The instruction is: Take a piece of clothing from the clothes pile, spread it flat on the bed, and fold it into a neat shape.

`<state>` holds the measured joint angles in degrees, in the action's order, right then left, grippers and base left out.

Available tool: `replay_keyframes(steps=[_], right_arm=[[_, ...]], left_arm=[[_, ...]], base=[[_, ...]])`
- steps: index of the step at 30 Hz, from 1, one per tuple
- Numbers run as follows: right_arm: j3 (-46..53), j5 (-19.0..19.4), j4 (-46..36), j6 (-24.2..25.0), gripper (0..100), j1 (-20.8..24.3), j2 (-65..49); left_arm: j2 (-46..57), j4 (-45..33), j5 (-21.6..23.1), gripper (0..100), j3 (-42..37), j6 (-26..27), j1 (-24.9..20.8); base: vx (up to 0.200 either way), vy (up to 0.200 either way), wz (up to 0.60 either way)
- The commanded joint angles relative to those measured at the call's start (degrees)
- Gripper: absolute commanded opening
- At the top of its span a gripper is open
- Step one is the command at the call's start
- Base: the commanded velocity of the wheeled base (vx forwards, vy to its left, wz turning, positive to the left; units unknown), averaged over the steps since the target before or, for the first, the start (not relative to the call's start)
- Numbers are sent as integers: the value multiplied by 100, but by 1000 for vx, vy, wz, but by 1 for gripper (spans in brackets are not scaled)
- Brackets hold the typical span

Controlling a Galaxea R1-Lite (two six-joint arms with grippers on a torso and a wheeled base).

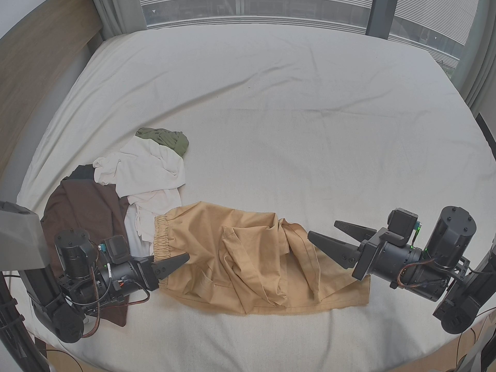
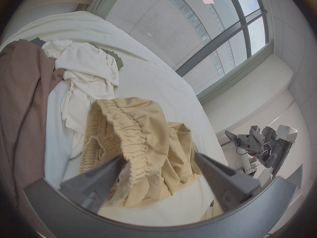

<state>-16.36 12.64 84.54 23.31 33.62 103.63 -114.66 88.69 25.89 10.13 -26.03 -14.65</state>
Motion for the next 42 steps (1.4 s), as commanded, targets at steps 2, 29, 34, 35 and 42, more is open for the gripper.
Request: replay_keyframes(steps=[2,29,34,35,42], right_arm=[[1,1,1,-2,100,-5,8],[19,1,1,-2,100,13,17],[19,1,1,-2,100,13,8],[19,1,1,-2,100,13,8],[10,1,1,-2,100,4,25]], left_arm=[[41,0,-40,100,94,-8,6],[-399,0,30,0,15,1144,-46],[-390,0,30,0,173,1126,-29],[-372,8,39,0,173,1126,-38],[58,8,487,0,165,660,-20]], base=[[0,0,0],[0,0,0],[0,0,0],[0,0,0],[0,0,0]])
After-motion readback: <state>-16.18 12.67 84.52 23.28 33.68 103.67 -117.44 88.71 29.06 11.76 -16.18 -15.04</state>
